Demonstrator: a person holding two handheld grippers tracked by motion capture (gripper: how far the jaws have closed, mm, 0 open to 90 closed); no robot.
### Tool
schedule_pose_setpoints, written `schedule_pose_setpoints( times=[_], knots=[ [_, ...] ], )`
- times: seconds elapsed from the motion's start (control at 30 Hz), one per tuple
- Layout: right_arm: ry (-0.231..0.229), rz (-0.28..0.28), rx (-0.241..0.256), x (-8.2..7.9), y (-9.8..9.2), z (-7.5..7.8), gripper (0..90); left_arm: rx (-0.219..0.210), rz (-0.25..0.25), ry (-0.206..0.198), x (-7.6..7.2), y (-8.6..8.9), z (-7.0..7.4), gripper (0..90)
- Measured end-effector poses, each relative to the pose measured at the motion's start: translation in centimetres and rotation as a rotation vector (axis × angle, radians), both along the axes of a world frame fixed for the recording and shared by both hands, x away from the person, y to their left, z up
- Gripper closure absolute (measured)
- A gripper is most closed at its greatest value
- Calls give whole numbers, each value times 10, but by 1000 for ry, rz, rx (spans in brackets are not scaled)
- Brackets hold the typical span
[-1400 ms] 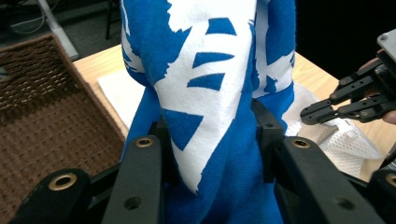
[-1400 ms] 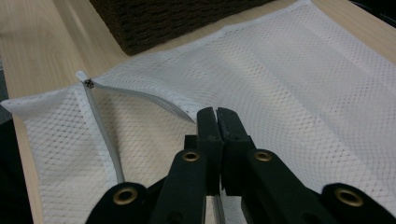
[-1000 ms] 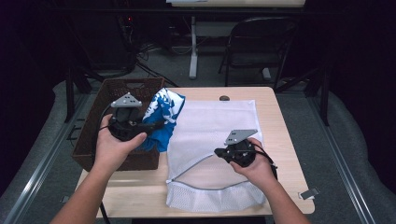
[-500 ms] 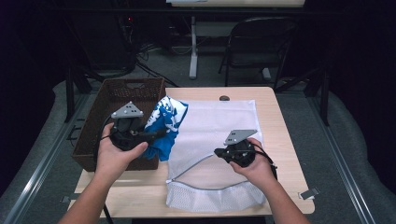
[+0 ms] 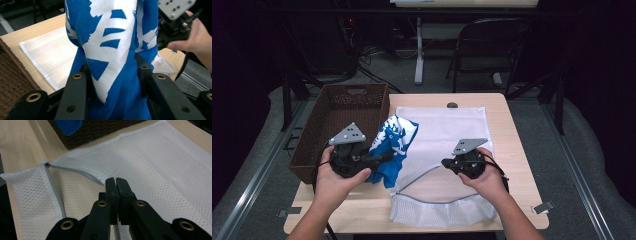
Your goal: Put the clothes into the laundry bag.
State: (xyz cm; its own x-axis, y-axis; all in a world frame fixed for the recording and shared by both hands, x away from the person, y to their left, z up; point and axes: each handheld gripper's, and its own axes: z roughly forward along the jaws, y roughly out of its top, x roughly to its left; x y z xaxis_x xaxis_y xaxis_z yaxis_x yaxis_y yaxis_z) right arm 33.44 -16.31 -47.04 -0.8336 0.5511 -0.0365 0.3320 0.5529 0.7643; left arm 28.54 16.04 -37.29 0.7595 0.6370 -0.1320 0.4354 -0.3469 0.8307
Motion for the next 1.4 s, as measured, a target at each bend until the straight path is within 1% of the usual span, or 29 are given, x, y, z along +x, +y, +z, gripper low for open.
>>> schedule_pose_setpoints(
  times=[0.17, 0.37, 0.77, 0.9, 1.1, 1.3, 1.4],
  knots=[
    [0, -1, 1, 0, 0, 0, 888, -9, -19, -4, -11, -3, -4, 643],
    [-1, -1, 0, 0, 0, 0, 888, -19, -43, 2, -21, -7, -11, 644],
    [-3, -1, 1, 0, 0, 0, 888, -33, -89, 8, -36, -17, -21, 643],
    [-3, 0, 0, -1, 1, 0, 888, -39, -102, 19, -38, -20, -26, 644],
    [-3, 1, 0, -1, 1, 0, 888, -43, -103, 40, -36, -23, -38, 643],
    [-3, 1, 1, -1, 1, 0, 888, -33, -100, 44, -35, -26, -50, 644],
    [-2, 2, -1, -1, 1, 0, 888, -19, -99, 44, -35, -30, -55, 643]
  ],
)
